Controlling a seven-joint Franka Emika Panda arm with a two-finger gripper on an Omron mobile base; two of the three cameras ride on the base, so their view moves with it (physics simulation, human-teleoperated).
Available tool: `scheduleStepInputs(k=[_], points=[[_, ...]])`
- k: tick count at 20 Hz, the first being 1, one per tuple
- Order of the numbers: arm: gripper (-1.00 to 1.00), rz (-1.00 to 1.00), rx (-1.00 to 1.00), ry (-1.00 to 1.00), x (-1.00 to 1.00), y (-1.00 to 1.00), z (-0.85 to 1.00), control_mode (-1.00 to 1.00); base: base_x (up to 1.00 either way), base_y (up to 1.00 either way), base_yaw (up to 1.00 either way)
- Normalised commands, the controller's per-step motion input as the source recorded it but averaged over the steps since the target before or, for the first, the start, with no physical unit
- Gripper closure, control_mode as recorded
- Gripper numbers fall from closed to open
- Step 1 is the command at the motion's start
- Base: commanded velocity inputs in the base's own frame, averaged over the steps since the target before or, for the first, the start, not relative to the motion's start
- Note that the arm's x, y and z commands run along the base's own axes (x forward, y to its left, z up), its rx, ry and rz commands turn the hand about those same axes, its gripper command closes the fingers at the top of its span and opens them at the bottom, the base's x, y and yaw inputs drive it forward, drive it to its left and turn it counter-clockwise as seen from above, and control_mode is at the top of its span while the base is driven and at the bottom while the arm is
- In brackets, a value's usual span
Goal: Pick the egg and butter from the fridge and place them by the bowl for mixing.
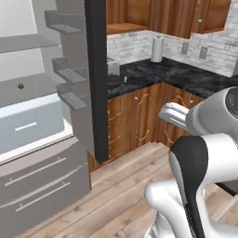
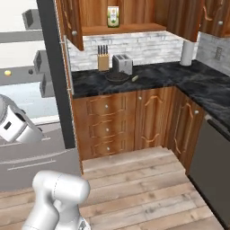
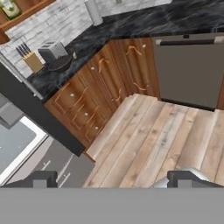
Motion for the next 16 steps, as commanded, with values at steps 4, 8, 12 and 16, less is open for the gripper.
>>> scheduleStepInputs(k=[4, 8, 12, 16], points=[[-1.0, 0.0, 0.0, 0.0, 0.0, 0.0, 0.0, 1.0, -1.0, 0.12, 0.06], [-1.0, 0.0, 0.0, 0.0, 0.0, 0.0, 0.0, 1.0, -1.0, 0.81, 0.08], [-1.0, 0.0, 0.0, 0.0, 0.0, 0.0, 0.0, 1.0, -0.58, 0.53, 0.69], [-1.0, 0.0, 0.0, 0.0, 0.0, 0.0, 0.0, 1.0, -0.6, 0.38, 0.76]])
